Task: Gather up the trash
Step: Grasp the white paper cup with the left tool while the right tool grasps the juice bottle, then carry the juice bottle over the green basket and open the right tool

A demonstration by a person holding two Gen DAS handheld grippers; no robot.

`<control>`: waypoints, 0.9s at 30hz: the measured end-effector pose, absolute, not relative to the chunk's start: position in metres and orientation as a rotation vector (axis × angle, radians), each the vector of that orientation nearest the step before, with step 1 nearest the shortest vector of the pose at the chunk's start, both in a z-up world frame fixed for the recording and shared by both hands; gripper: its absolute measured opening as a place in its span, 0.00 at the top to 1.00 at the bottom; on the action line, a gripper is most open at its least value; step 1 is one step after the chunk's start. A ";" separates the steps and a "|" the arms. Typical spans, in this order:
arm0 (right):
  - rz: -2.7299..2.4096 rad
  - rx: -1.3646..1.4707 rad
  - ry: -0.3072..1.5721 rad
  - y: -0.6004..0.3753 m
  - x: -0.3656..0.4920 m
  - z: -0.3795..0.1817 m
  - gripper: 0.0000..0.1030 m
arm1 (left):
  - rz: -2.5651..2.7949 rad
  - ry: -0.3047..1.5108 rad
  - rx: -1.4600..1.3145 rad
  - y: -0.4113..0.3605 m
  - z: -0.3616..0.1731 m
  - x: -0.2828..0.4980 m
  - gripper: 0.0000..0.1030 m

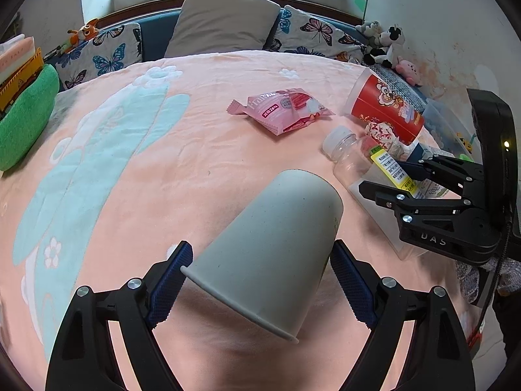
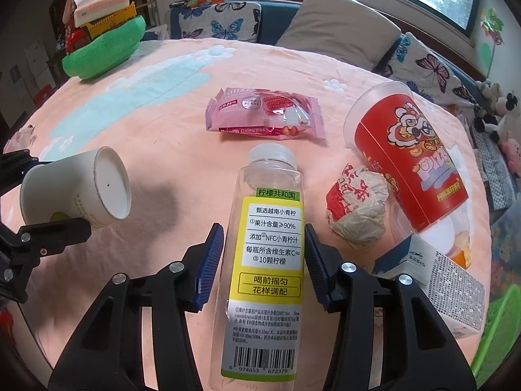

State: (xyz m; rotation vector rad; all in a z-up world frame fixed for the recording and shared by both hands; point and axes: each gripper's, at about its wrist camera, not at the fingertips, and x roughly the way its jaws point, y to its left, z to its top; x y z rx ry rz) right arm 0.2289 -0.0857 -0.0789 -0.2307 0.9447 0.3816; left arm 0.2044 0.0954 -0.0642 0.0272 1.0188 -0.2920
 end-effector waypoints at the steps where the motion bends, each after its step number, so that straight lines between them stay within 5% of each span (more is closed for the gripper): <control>1: 0.377 -0.237 0.948 -0.084 0.229 -0.080 0.51 | -0.291 1.020 0.028 0.095 -0.065 0.205 0.20; 27: 0.410 -0.110 0.843 -0.135 0.157 -0.026 0.55 | -0.345 0.974 0.026 0.059 -0.039 0.182 0.20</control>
